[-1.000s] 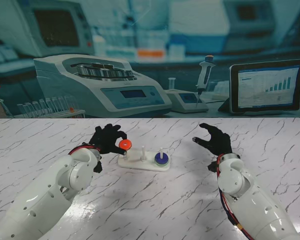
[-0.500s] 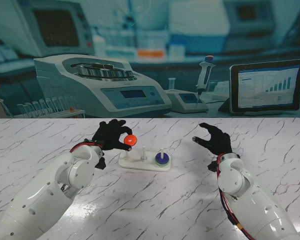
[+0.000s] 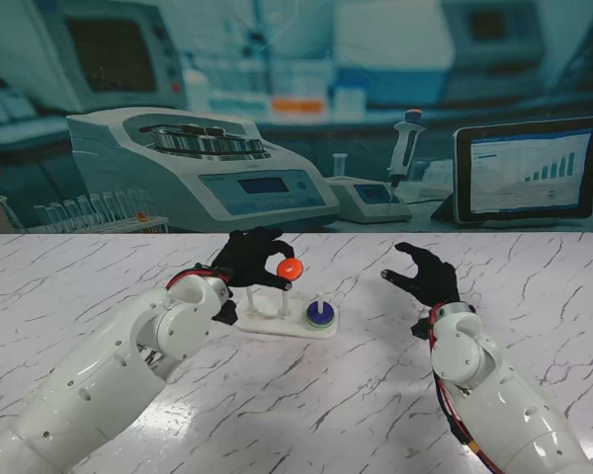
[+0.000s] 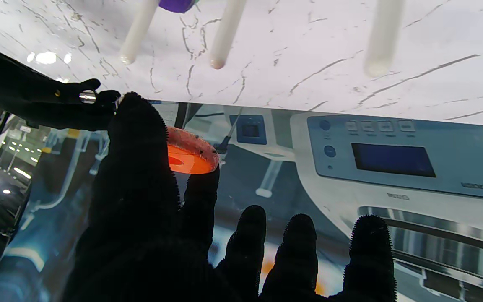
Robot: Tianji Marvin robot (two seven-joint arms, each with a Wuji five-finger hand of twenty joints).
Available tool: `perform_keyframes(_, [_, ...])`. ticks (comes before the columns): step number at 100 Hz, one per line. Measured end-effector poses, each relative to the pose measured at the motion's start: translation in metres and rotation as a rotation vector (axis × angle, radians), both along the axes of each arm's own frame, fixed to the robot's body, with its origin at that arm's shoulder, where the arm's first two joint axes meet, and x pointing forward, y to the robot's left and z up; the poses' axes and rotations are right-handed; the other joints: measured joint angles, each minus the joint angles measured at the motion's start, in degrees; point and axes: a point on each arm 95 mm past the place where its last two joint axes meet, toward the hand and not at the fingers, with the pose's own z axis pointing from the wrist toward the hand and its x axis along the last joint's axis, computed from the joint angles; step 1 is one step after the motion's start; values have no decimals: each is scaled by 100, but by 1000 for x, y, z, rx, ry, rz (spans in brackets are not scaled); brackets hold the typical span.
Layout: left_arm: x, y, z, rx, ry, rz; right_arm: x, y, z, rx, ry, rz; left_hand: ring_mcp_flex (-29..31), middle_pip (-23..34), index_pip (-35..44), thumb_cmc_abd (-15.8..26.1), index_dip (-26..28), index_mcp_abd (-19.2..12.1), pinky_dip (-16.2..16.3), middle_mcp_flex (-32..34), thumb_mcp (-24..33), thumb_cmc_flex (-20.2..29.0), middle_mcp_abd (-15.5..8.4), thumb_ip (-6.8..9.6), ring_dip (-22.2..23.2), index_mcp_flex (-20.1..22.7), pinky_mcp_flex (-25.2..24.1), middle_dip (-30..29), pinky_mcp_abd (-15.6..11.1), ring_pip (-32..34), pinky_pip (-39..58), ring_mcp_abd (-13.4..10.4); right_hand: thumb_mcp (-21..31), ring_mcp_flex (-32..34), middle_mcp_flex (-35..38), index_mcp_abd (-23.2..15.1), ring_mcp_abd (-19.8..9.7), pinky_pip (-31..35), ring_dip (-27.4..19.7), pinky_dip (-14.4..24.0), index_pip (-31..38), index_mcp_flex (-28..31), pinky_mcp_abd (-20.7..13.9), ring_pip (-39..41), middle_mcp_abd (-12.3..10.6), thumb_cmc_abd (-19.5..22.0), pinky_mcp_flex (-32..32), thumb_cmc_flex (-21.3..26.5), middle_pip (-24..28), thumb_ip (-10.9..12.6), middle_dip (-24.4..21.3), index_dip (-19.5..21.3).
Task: Move the three rings of the Hanoi Tower from the left rod to the right rod
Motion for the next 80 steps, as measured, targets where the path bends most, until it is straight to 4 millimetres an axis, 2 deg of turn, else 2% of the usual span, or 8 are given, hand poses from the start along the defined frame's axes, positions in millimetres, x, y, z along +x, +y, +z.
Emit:
perform_keyframes(47, [1,-26,-8,-45,52,-64,0,-2,0,1,-2,-8,1,0,0,-1,0,0,0,0,0,0,-1,0,0,0,0,0,0,0,0,0,0,0,0,0,0,0,0,0,0,0,0,0,0,0,0,0,0,0,0,0])
perform_keyframes(80, [3,-35,-16,-35,78,-95,0,-5,1,2,-7,-16,1,0,0,-1,0,0,0,1,0,0,-4,0,0,1,0,0,0,0,0,0,0,0,0,0,0,0,0,0,0,0,0,0,0,0,0,0,0,0,0,0])
